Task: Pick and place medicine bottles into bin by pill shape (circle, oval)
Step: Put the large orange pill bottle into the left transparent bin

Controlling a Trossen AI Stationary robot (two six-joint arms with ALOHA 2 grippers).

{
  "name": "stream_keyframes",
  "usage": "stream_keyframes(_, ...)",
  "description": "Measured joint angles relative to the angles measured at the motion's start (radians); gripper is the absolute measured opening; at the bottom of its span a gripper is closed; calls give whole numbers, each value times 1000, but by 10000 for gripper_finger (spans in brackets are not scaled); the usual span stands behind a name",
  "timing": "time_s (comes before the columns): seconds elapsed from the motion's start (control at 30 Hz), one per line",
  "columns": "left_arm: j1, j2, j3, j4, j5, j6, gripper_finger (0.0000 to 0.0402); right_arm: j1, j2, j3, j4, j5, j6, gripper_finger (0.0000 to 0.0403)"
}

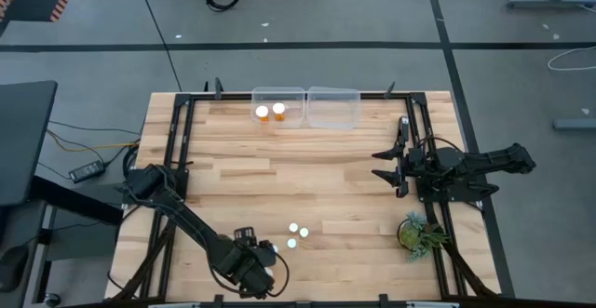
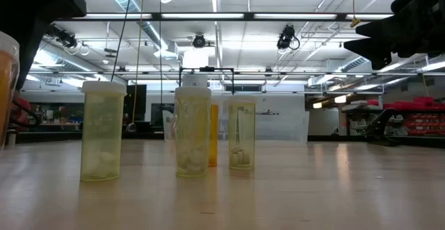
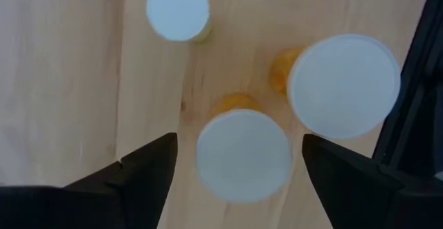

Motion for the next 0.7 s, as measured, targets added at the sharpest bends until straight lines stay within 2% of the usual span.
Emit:
stream_keyframes(0.4,10,1,0,6,1,4,275,0,0,0,0,0,0,255)
stream_keyframes(0.7,11,1,1,4,16,43,212,0,0,0,0,0,0,255)
